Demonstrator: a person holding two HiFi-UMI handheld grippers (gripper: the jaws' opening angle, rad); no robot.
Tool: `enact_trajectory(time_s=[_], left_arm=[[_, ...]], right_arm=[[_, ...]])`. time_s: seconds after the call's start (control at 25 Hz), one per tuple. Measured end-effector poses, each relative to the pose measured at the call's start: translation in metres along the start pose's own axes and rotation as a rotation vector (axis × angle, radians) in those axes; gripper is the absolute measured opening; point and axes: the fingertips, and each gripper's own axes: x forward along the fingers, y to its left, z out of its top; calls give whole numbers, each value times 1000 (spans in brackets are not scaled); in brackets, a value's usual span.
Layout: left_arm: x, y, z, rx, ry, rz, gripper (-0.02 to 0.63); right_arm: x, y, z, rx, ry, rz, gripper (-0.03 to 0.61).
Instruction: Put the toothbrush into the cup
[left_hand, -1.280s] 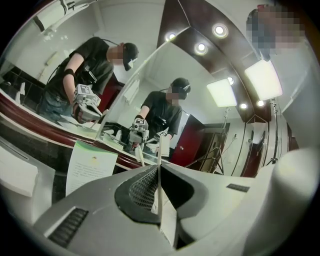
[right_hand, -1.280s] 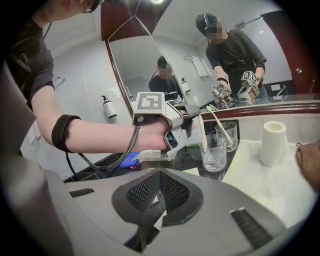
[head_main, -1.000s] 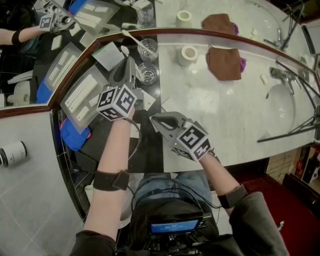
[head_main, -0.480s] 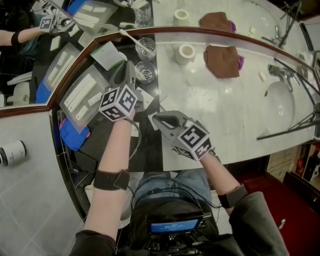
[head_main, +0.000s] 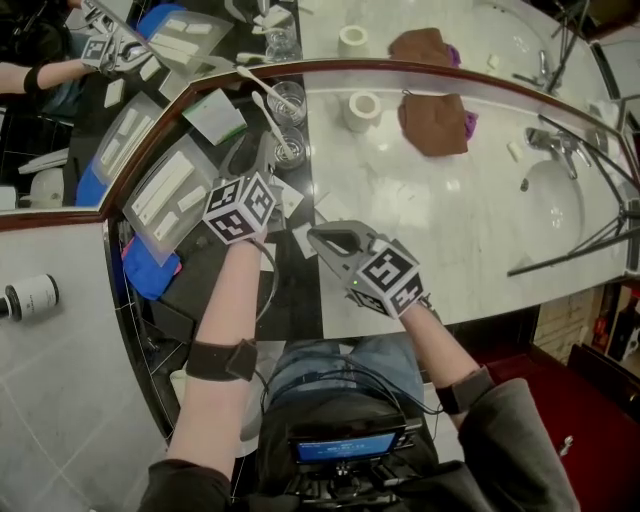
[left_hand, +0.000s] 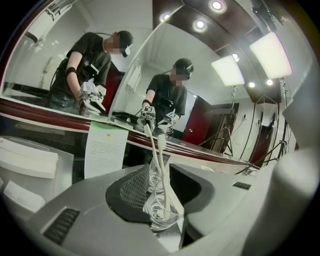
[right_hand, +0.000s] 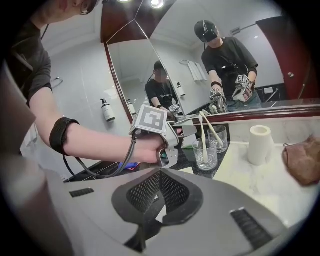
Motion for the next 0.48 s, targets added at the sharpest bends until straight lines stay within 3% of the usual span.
enact_trajectory(time_s=[0.48], left_arm=[[-71,-15,22,56,25,51,129]], right_arm=[[-40,-6,37,-22,-51,-64,11]])
